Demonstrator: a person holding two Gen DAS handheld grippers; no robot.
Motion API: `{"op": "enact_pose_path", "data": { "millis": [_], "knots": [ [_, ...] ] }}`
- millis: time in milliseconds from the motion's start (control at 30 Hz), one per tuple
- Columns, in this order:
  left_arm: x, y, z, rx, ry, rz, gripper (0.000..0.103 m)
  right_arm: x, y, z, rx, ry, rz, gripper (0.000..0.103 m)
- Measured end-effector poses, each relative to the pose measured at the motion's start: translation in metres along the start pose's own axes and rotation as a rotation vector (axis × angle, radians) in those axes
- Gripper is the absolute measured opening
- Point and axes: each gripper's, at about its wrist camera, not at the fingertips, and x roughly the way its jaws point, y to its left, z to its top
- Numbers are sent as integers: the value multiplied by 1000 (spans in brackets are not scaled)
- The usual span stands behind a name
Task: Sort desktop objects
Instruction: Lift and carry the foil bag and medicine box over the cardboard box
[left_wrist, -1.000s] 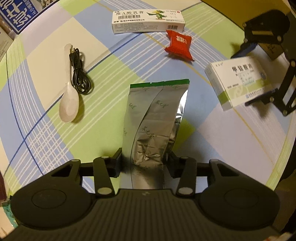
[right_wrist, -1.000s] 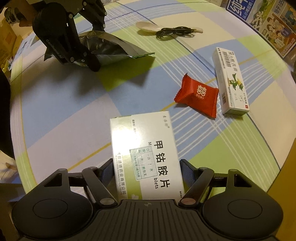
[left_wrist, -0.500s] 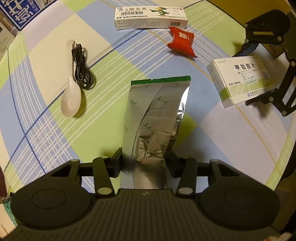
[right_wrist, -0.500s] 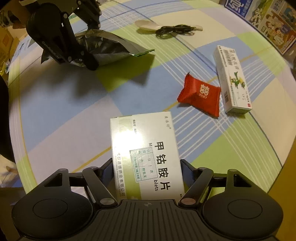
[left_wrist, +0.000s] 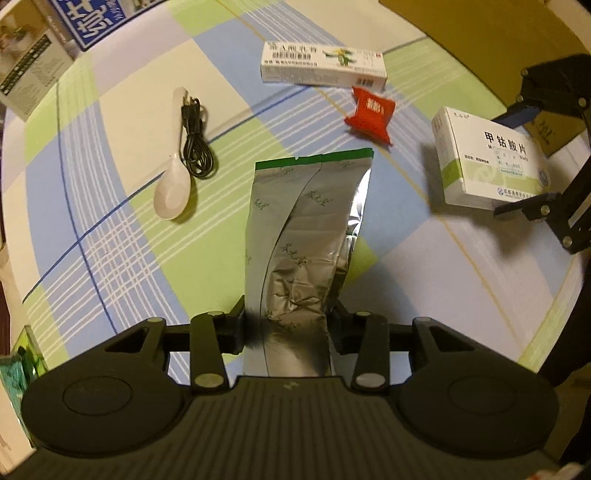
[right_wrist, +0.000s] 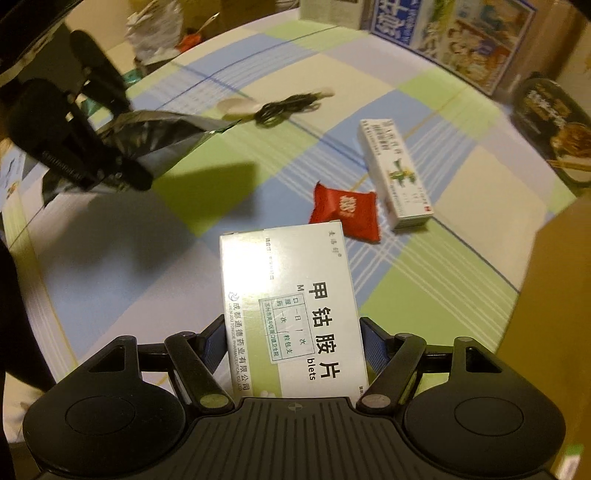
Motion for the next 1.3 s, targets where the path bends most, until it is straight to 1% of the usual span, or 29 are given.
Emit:
{"op": "enact_pose_path", "data": {
  "millis": [167,333,533,633,833,1133,1300],
  "knots": [
    [-15,-16,-1,-7,-9,13,37,-18,2,-6,47,-36,-13,70],
    [-29,-33,-3,-25,-37,15,37,-38,4,-16,83,-71,-37,70],
    [-51,-48,0,-78,-85,-2,37,-64,2,-26,138,-120,-64,70],
    [-63,-61,4,-75,-103,5,37,-76,-1,-32,157,-138,-81,70],
    [-85,-79,9,-90,-135,-11,37,-100,-10,-43,208,-176,-105,70],
    [-105,-111,25,-59,-172,-40,37,-135,-23,-59,251,-220,-144,70],
    [-114,-127,34,-31,-187,-42,37,-151,-36,-64,277,-237,-163,70]
  ]
}}
